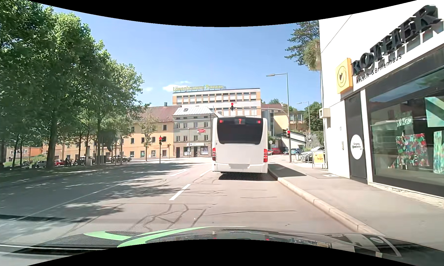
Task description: Follow the waypoints while adhering to traffic rules and regulations
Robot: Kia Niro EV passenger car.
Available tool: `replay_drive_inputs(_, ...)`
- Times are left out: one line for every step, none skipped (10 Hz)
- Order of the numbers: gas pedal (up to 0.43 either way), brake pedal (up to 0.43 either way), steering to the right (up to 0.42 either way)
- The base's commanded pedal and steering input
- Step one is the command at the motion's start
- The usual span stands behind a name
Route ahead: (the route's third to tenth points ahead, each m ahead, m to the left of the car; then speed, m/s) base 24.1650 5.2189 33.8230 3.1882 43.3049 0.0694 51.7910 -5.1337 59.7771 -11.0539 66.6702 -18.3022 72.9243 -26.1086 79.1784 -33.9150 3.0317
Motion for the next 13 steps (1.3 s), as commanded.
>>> replay_drive_inputs(0.0, 0.177, 0.006)
replay_drive_inputs(0.0, 0.183, 0.005)
replay_drive_inputs(0.0, 0.183, 0.005)
replay_drive_inputs(0.0, 0.183, 0.005)
replay_drive_inputs(0.0, 0.183, 0.005)
replay_drive_inputs(0.0, 0.183, 0.005)
replay_drive_inputs(0.0, 0.183, 0.004)
replay_drive_inputs(0.0, 0.177, 0.004)
replay_drive_inputs(0.0, 0.159, 0.003)
replay_drive_inputs(0.0, 0.159, 0.003)
replay_drive_inputs(0.0, 0.159, 0.004)
replay_drive_inputs(0.0, 0.146, 0.006)
replay_drive_inputs(0.0, 0.146, 0.011)
